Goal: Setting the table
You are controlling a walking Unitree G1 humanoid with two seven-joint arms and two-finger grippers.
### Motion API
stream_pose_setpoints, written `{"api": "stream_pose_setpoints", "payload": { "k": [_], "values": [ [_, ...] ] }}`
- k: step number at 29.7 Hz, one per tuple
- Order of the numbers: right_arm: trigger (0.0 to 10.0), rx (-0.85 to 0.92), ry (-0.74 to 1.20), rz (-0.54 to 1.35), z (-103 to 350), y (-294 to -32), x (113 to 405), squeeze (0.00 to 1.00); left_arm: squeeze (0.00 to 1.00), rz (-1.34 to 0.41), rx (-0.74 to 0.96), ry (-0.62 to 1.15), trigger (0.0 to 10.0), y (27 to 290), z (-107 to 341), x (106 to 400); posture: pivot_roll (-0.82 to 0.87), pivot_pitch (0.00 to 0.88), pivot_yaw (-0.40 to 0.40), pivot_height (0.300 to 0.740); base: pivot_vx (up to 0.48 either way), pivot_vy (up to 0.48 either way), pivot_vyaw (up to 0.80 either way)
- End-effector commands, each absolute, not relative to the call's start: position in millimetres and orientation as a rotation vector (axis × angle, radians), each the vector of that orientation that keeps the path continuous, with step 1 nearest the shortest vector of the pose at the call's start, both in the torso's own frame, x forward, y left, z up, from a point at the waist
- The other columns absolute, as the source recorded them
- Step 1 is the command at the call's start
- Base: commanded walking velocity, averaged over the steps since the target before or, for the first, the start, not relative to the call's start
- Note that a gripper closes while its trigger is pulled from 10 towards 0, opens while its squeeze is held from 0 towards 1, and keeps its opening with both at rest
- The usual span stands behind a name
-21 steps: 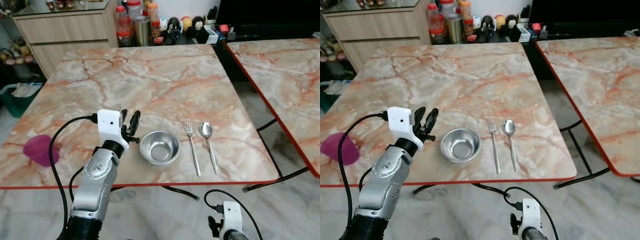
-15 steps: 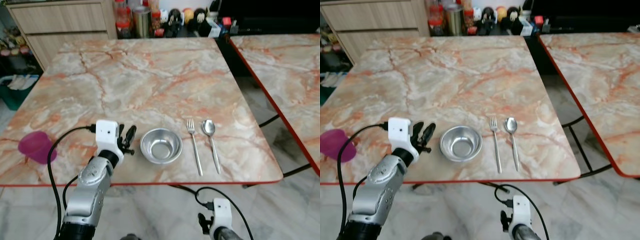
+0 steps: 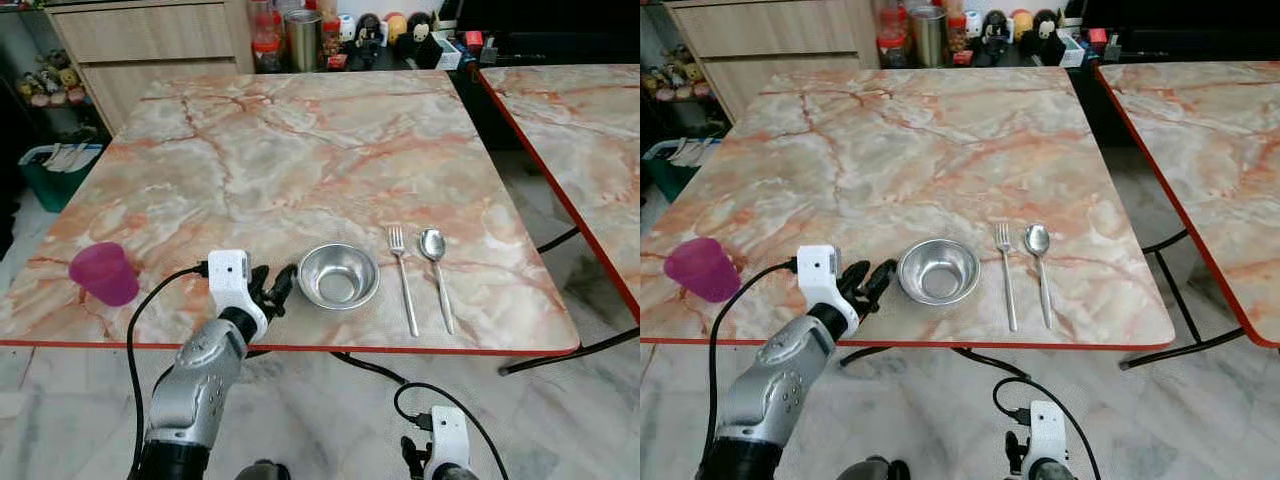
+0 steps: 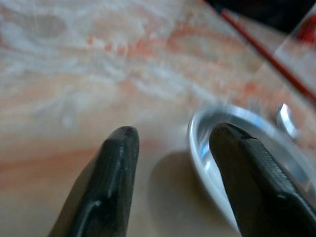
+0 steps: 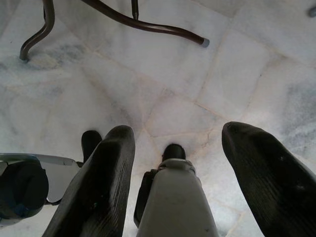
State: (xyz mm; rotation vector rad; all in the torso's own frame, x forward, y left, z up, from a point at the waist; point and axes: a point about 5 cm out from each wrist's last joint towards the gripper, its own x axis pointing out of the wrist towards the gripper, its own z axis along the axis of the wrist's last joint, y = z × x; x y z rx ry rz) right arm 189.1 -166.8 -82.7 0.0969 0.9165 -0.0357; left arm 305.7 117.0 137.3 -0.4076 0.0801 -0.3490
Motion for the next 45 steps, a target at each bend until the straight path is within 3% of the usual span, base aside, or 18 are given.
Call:
{"api": "stream_pose_setpoints", "payload": {
  "k": [1,23,45],
  "values": [
    [10.0,0.107,0.924,-0.046,-84.1,-166.8,186.4,0.0,0.0,-0.35,-0.444,0.092,10.0,118.0,138.4,307.3,0.15,0.115,0.031,0.715,0.0,0.0,0.0],
    [10.0,0.12,0.93,-0.038,-85.2,-165.5,184.2,0.0,0.0,-0.423,-0.42,0.243,10.0,99.2,120.1,306.4,0.14,0.136,0.038,0.715,0.0,0.0,0.0],
    [10.0,0.13,0.932,-0.033,-84.9,-162.1,185.5,0.0,0.0,-0.487,-0.449,0.202,10.0,95.0,143.0,313.9,0.15,0.134,0.049,0.715,0.0,0.0,0.0]
  ]
}}
